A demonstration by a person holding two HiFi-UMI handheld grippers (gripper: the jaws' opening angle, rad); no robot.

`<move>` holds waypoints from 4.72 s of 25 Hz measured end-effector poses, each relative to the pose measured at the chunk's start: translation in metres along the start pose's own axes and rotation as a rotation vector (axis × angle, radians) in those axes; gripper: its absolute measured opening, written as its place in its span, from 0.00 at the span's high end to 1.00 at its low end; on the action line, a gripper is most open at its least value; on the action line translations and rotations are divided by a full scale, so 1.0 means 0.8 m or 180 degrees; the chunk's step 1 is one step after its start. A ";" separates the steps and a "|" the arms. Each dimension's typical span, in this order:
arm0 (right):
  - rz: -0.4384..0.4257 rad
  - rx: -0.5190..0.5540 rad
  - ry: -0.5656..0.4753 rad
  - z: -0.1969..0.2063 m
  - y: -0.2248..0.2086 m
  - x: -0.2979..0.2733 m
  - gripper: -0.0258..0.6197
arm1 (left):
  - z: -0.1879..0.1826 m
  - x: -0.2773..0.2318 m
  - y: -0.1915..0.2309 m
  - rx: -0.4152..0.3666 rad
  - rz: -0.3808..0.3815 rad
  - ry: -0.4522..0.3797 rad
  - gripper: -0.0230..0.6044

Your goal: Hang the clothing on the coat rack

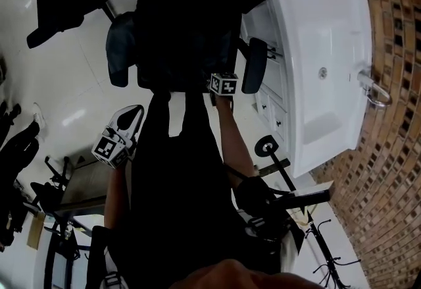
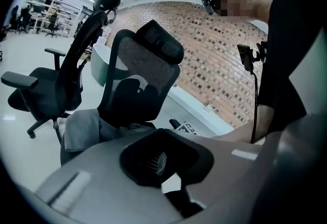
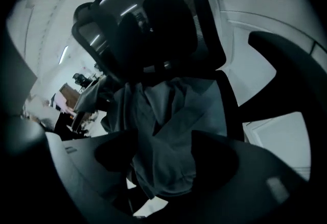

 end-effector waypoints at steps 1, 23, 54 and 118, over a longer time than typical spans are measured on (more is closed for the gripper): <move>-0.0019 -0.0262 -0.0049 -0.011 -0.009 -0.010 0.45 | 0.003 0.001 0.000 -0.0009 -0.0018 0.0002 0.96; -0.0929 -0.0976 -0.1176 -0.087 0.065 0.239 0.95 | -0.037 -0.244 0.162 -0.1035 -0.0344 0.1045 0.60; -0.1603 -0.1229 -0.3873 -0.051 0.187 0.563 0.95 | -0.355 0.075 -0.109 -0.1125 0.1937 -0.2577 0.94; 0.3221 -0.1247 -0.6707 0.887 -0.003 1.336 0.58 | 0.174 -0.218 -1.425 -0.0179 0.6817 0.1262 0.52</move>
Point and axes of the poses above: the fingertips, and each gripper's own axes: x backward along the fingers, y to its left, z out of its underside, the point moved 9 cm from there along x, backward along the fingers, and after that the axes turned 2 degrees about y, right-handed, at the moved point
